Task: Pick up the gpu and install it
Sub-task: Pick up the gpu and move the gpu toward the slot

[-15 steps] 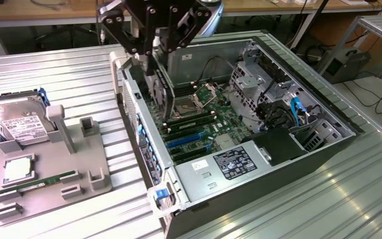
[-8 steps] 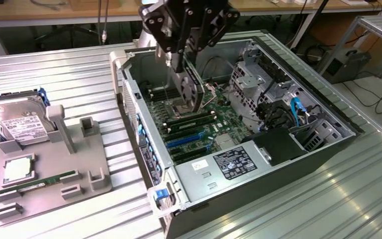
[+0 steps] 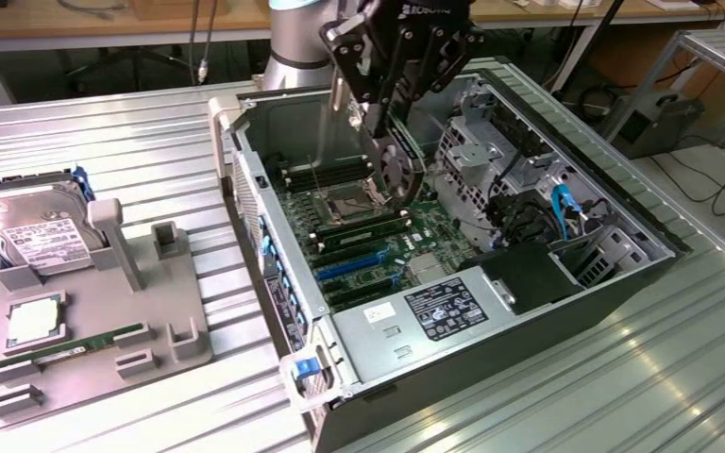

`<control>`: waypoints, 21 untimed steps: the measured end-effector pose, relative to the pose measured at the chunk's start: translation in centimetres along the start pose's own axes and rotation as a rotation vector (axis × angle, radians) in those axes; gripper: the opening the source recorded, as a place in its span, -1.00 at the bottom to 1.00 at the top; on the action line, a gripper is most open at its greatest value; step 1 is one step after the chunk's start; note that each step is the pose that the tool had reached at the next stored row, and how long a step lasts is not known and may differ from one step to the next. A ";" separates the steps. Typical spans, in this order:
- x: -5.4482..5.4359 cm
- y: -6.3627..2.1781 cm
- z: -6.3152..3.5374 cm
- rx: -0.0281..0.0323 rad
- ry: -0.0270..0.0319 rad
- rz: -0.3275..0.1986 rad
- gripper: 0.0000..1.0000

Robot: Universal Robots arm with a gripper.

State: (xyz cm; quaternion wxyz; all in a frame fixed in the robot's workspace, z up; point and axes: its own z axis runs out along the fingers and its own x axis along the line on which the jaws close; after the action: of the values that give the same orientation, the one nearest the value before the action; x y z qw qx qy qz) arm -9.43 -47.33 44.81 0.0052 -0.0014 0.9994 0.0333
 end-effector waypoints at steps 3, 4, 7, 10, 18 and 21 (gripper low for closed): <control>-1.6 0.17 0.66 0.0010 0.0000 0.000 -0.47; -1.9 0.17 0.84 0.0011 0.0000 0.000 -0.47; -2.7 0.15 1.43 0.0009 -0.0001 0.000 -0.47; -3.0 0.13 2.05 0.0012 0.0000 0.000 -0.47; -5.1 0.20 3.79 0.0011 0.0001 -0.001 -0.47; -5.4 0.26 4.30 0.0012 0.0001 0.000 -0.47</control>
State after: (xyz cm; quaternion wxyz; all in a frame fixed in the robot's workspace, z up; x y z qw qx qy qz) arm -3.97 -46.77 40.59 0.0052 -0.0016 0.9995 0.0327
